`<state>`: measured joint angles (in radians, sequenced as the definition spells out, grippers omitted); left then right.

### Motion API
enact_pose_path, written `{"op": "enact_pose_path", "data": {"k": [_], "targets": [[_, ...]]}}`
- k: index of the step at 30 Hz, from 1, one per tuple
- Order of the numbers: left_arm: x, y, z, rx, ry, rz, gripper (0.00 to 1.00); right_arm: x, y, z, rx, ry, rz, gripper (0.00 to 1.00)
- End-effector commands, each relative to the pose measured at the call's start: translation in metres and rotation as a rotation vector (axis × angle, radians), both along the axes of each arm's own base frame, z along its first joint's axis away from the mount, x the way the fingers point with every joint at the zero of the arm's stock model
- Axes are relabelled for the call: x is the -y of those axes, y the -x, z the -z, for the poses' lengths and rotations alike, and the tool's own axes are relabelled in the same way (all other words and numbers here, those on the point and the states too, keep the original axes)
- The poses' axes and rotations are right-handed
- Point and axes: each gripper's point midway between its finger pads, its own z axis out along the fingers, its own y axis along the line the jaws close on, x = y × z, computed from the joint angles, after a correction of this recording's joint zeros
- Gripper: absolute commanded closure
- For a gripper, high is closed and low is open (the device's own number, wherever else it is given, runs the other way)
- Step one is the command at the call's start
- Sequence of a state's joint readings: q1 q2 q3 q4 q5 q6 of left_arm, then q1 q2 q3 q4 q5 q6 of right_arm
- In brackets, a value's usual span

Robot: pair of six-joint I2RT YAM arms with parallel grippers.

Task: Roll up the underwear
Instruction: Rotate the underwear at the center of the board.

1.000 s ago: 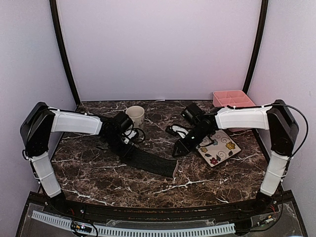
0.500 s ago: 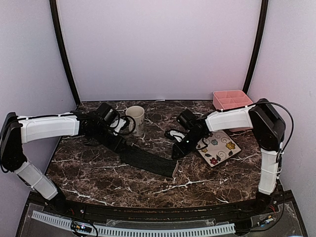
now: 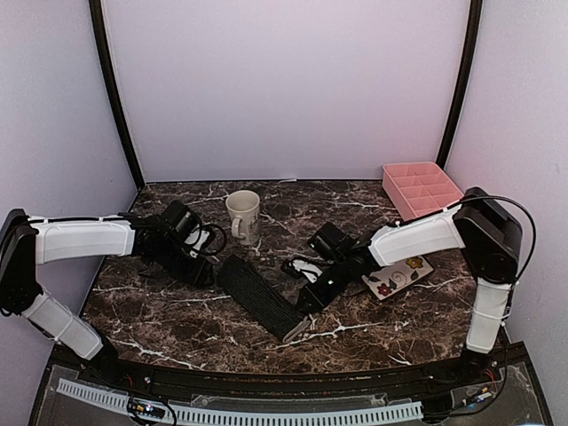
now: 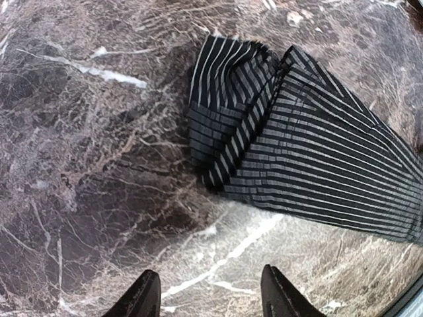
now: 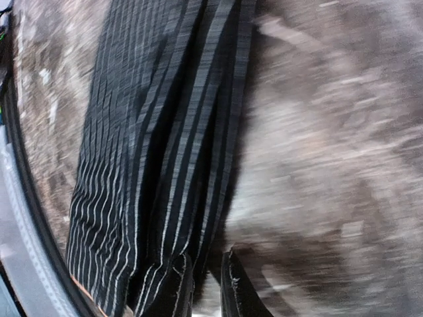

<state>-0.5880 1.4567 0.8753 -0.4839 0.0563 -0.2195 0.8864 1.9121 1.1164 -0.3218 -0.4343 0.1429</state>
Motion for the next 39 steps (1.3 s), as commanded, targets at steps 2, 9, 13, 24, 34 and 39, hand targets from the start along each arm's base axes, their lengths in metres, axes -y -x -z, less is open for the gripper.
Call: {"op": "enact_pose_path", "data": {"k": [2,9,13,24,34,39], "targets": [[0.0,0.027,0.004,-0.024,0.051,0.088,0.46,-0.008,0.085,0.013,-0.18,0.03,0.003,0.82],[0.034,0.051,0.003,-0.074,0.234,0.269,0.46,-0.014,0.087,-0.015,-0.165,-0.119,0.151,0.74],[0.045,0.048,0.012,-0.148,0.229,0.309,0.48,-0.005,0.072,-0.027,-0.129,-0.129,0.219,0.71],[0.08,0.022,0.022,-0.138,0.212,0.295,0.56,0.011,0.041,-0.044,-0.068,-0.127,0.292,0.69],[0.101,-0.006,0.055,-0.115,0.109,0.109,0.72,0.037,0.008,-0.052,-0.01,-0.123,0.365,0.71],[0.119,-0.038,0.054,-0.106,0.117,-0.018,0.76,0.045,-0.014,-0.05,0.023,-0.088,0.38,0.74]]}}
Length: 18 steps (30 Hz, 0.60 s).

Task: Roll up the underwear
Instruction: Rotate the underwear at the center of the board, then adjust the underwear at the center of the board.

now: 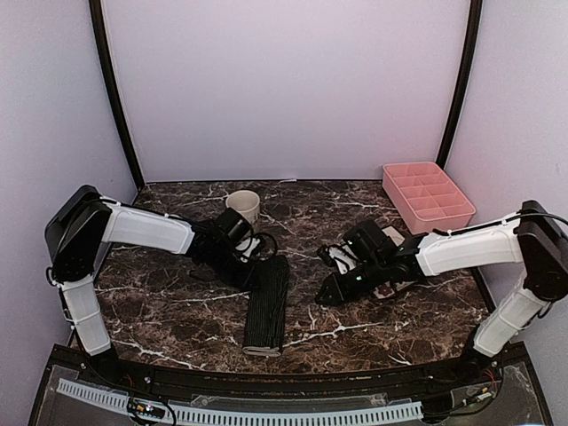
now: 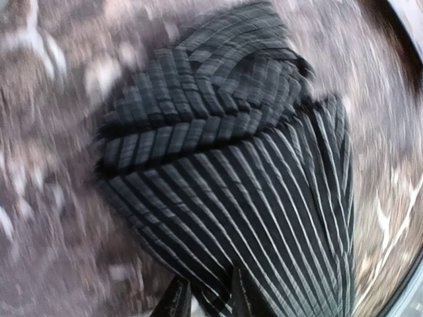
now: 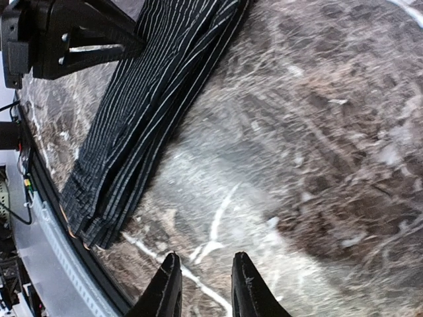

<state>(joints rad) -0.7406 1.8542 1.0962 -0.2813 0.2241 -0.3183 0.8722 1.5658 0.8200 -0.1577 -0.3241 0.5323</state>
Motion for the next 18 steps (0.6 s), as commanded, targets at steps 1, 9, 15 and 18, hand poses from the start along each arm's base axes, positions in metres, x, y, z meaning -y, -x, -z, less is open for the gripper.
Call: {"op": "enact_pose_path", "data": {"k": [1,9,15,18], "targets": [[0.001,-0.027,0.01,-0.003,-0.055,-0.156,0.76,0.001,-0.023,-0.003,0.051,0.034,-0.005,0.74],[-0.008,-0.028,-0.037,0.084,-0.004,-0.124,0.54,-0.053,-0.036,-0.034,0.066,-0.085,-0.068,0.72],[-0.047,0.01,-0.051,0.077,-0.01,-0.122,0.5,-0.118,-0.019,-0.059,0.065,-0.186,-0.135,0.72],[-0.064,0.031,-0.048,0.061,0.001,-0.14,0.5,-0.133,-0.008,-0.045,0.032,-0.178,-0.156,0.72]]}}
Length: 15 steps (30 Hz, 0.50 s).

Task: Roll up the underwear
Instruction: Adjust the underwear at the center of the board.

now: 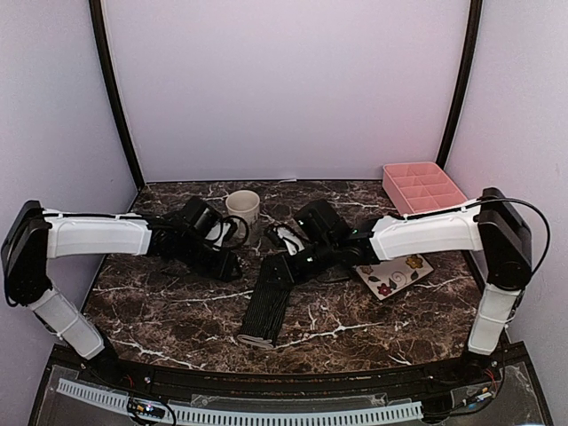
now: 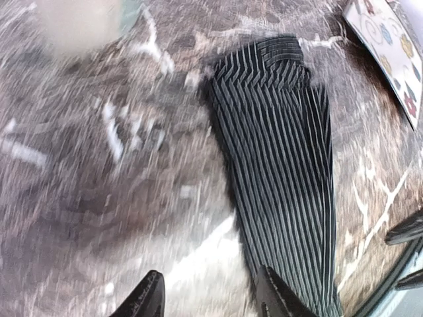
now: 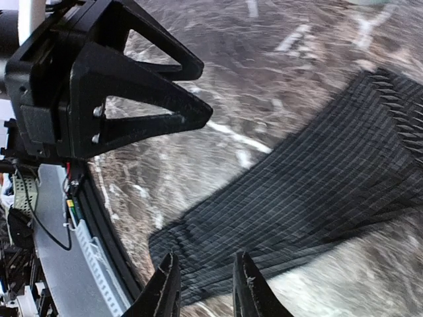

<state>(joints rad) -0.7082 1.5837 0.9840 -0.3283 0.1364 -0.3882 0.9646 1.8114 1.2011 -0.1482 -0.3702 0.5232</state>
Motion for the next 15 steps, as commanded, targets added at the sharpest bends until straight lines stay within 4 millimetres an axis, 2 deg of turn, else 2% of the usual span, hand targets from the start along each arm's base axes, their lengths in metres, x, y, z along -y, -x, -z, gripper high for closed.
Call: {"op": "enact_pose_path", "data": {"k": [1,4,7,8,10,12,15], "targets": [[-0.027,0.034,0.008,-0.045,-0.013,-0.007,0.5,-0.029,0.017,0.009,-0.048,-0.03,-0.04,0.73],[-0.032,0.043,-0.001,-0.018,0.033,-0.009,0.5,-0.024,0.03,0.033,-0.088,0.011,-0.07,0.73],[-0.031,0.05,-0.01,0.018,0.083,0.014,0.5,-0.007,0.04,0.067,-0.115,0.078,-0.114,0.74],[-0.03,0.053,-0.011,0.025,0.095,0.031,0.5,0.009,0.042,0.087,-0.122,0.136,-0.121,0.75],[-0.026,0.059,-0.014,0.046,0.102,0.076,0.51,0.034,0.035,0.11,-0.128,0.215,-0.132,0.76],[-0.019,0.067,-0.016,0.054,0.104,0.126,0.51,0.056,0.024,0.12,-0.133,0.267,-0.128,0.76],[-0.013,0.077,-0.016,0.053,0.113,0.17,0.51,0.071,0.006,0.115,-0.092,0.308,-0.138,0.76]]}}
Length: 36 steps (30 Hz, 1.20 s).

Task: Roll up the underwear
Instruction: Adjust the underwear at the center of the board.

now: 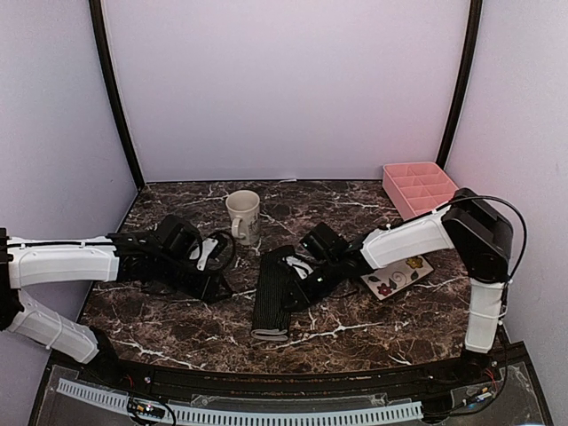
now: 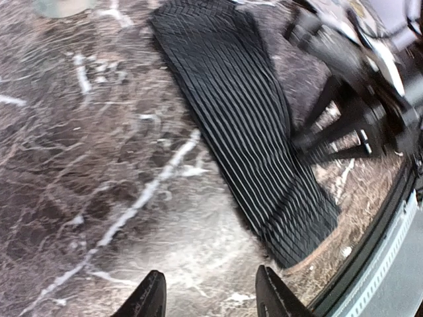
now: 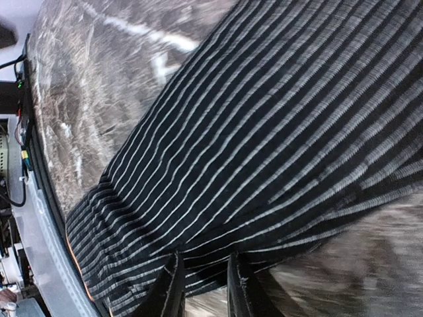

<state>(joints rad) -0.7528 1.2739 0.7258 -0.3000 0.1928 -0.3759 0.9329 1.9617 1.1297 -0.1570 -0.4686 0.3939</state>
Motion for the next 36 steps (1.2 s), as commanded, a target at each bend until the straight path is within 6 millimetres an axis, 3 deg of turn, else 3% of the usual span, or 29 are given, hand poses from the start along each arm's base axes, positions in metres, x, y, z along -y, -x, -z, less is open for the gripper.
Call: {"op": "enact_pose_path", "data": {"k": [1,4,9,13,17,20,22,29,33,36], "targets": [[0.01,0.016,-0.003,0.026,0.028,0.096,0.51,0.048,-0.014,0.023,0.025,0.172,-0.036,0.76],[0.013,0.02,-0.007,0.07,0.036,0.135,0.51,0.031,-0.016,-0.011,0.04,0.083,-0.066,0.76],[0.026,0.028,-0.021,0.205,0.047,0.288,0.51,0.004,0.009,-0.066,0.031,-0.105,-0.119,0.73],[0.049,0.044,-0.029,0.4,0.036,0.497,0.49,-0.017,0.027,-0.084,0.003,-0.209,-0.156,0.72],[0.064,0.052,-0.025,0.553,0.011,0.627,0.46,-0.025,0.039,-0.065,-0.047,-0.21,-0.199,0.73],[0.074,0.049,-0.021,0.645,-0.008,0.691,0.43,-0.01,0.048,-0.023,-0.106,-0.15,-0.216,0.75],[0.082,0.049,-0.012,0.672,-0.021,0.754,0.41,-0.003,0.047,-0.005,-0.134,-0.125,-0.21,0.78],[0.104,0.063,0.02,0.727,-0.057,0.912,0.41,0.011,0.048,0.029,-0.195,-0.094,-0.206,0.87],[0.111,0.063,0.033,0.747,-0.094,0.962,0.4,0.011,0.051,0.03,-0.226,-0.105,-0.214,0.88],[0.116,0.066,0.038,0.754,-0.102,1.001,0.41,0.002,0.046,0.005,-0.214,-0.152,-0.213,0.84]]}}
